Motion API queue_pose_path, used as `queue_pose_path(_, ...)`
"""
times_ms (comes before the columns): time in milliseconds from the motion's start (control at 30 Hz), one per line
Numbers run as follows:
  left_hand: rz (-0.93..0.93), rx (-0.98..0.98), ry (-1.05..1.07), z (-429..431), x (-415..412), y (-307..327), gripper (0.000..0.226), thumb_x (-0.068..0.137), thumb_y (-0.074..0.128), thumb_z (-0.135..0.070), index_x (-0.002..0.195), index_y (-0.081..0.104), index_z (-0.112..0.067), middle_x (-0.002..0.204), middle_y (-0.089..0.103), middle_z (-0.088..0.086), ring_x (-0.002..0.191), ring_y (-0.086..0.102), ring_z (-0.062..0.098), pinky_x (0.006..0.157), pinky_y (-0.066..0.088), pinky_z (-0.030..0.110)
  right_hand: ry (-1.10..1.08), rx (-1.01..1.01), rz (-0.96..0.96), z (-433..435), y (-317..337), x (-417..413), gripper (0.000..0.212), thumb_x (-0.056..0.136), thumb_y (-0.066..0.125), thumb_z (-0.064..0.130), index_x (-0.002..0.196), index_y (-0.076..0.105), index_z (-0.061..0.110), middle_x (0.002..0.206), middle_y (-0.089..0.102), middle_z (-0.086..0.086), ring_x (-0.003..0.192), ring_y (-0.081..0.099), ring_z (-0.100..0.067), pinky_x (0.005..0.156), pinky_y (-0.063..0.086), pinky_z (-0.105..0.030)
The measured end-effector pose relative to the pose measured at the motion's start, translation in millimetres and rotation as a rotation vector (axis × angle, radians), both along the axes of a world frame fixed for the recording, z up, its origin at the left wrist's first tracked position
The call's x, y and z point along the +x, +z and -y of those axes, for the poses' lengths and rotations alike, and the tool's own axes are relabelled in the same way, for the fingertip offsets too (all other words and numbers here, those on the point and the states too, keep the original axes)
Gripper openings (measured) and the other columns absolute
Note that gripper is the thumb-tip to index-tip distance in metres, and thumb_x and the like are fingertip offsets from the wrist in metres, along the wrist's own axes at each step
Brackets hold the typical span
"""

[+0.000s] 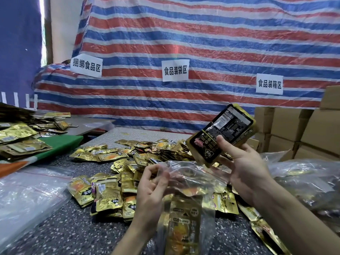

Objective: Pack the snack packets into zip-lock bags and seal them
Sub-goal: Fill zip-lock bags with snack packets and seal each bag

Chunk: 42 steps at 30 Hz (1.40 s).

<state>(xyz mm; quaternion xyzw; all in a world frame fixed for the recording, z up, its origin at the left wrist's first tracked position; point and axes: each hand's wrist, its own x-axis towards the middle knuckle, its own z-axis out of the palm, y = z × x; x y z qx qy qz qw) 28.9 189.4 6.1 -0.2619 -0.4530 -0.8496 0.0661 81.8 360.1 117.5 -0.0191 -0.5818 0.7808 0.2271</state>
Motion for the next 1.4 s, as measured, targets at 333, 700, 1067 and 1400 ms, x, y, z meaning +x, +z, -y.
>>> queue_pose_path(333,0.033,0.003,0.068,0.0,-0.9,-0.3,0.033,0.088,0.057,-0.022,0.113,0.047,-0.003,0.087,0.074,0.019,0.072,0.073,0.031,0.056,0.059,0.032,0.239,0.189,0.289,-9.2,-10.8,9.2,0.053,0.064,0.082,0.011,0.112,0.059,0.013,0.100,0.077,-0.014,0.086,0.074,-0.037,0.073,0.054,-0.071)
queue_pose_path(700,0.005,-0.065,0.032,3.9,6.6,17.2,0.032,0.069,0.073,-0.038,0.100,0.066,-0.031,0.095,0.067,0.029,0.075,0.067,0.036,0.071,0.059,0.044,0.322,0.396,0.252,-29.3,2.5,21.5,0.056,0.061,0.084,0.006,0.111,0.061,-0.003,0.100,0.076,-0.021,0.086,0.075,-0.032,0.061,0.061,-0.036)
queue_pose_path(1067,-0.184,-0.370,0.117,13.7,20.0,53.1,0.045,0.096,0.049,0.009,0.109,0.070,-0.028,0.082,0.062,0.007,0.075,0.067,0.025,0.072,0.062,0.043,0.390,0.911,0.209,-31.6,25.6,50.4,0.058,0.052,0.093,0.015,0.107,0.075,0.015,0.099,0.079,0.000,0.095,0.074,-0.012,0.077,0.057,-0.018)
queue_pose_path(1400,-0.449,-0.958,0.201,43.7,42.2,95.2,0.040,0.083,0.052,-0.056,0.076,0.067,-0.019,0.075,0.065,-0.003,0.072,0.060,0.011,0.064,0.044,0.024,0.321,1.283,-0.035,-26.7,40.3,71.2,0.011,0.074,0.080,0.035,0.079,0.077,0.026,0.100,0.075,0.018,0.099,0.069,-0.004,0.094,0.055,-0.046)
